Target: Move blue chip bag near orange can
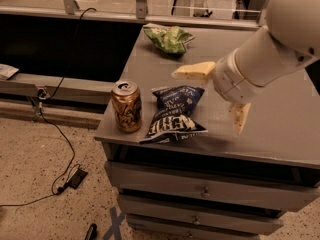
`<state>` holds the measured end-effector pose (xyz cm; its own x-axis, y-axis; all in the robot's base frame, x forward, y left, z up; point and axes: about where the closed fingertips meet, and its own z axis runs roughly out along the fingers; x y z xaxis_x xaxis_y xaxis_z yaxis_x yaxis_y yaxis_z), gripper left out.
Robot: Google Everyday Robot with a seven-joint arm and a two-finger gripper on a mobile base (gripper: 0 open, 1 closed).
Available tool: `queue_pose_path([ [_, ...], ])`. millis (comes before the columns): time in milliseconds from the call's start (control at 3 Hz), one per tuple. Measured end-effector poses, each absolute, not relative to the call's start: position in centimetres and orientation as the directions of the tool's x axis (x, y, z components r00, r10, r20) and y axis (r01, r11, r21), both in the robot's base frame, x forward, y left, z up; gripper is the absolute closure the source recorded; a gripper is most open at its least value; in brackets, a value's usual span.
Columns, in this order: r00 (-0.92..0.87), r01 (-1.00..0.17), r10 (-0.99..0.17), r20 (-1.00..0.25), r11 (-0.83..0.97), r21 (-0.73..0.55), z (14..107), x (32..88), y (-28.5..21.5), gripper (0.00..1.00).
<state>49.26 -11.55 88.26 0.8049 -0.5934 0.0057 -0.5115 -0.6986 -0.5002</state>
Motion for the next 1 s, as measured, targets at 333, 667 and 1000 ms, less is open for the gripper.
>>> queue_pose_path([
  [333,0.762,-0.559,-0.647,-0.019,-0.642,-0.524,88.4,49.3,-15.0,0.00],
  [667,0.699,-0.624,-0.714,-0.041,-0.581,-0.522,88.7,49.6,-17.4,0.00],
  [1000,0.691,-0.633,-0.721,-0.046,-0.572,-0.522,88.7,49.6,-17.5,0.00],
])
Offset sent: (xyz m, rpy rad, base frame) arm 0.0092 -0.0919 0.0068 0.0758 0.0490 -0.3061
